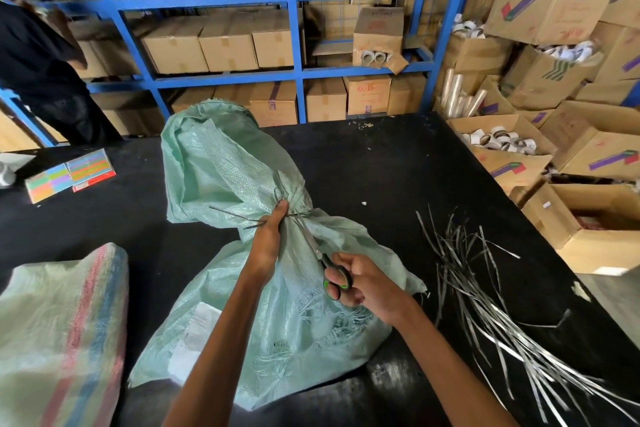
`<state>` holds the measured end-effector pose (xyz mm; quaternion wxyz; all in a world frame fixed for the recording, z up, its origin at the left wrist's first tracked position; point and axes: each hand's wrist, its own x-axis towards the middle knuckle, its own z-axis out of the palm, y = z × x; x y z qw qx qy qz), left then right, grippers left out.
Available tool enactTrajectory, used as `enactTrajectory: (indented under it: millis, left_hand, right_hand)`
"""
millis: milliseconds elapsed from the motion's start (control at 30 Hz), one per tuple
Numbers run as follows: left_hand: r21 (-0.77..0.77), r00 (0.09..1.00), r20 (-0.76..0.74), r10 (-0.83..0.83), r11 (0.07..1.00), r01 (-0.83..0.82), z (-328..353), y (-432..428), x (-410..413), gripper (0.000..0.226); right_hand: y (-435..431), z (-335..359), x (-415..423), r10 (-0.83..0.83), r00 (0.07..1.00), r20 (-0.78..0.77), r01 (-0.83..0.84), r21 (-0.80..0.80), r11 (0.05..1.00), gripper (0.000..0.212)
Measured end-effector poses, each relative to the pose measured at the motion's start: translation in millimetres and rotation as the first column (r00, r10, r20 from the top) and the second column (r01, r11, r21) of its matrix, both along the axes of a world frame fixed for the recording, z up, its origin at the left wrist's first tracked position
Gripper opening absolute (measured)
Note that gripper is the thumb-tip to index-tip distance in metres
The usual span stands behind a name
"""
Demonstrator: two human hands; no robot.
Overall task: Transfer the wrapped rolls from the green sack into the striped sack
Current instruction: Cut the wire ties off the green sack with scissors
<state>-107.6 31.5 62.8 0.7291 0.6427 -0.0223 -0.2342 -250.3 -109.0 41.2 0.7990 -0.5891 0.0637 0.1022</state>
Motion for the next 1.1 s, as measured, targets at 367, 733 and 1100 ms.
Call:
enactTrajectory:
  millis: [367, 733, 1100]
  left_hand:
    - [0.050, 1.000, 0.017, 0.014, 0.999, -0.014, 3.0, -5.7, -2.6, 0.047]
    - [0.079, 0.998, 0.047, 0.050, 0.995, -0.053, 6.6, -6.1, -10.5, 0.058]
    - [0.131, 0.991, 0.081, 0.110, 0.984, -0.120, 14.6, -4.8, -16.9, 0.037]
  right_hand:
    - [-3.1, 6.0, -3.0, 0.007, 0.999, -0.033, -0.008, -0.002, 1.000, 0.036]
    - [0.4, 7.5, -8.7, -0.079, 0.996, 0.032, 0.082, -0.084, 0.993, 0.047]
    - [6.6, -4.8, -2.9, -0.126, 0.982, 0.142, 0.162, -0.283, 0.945, 0.054]
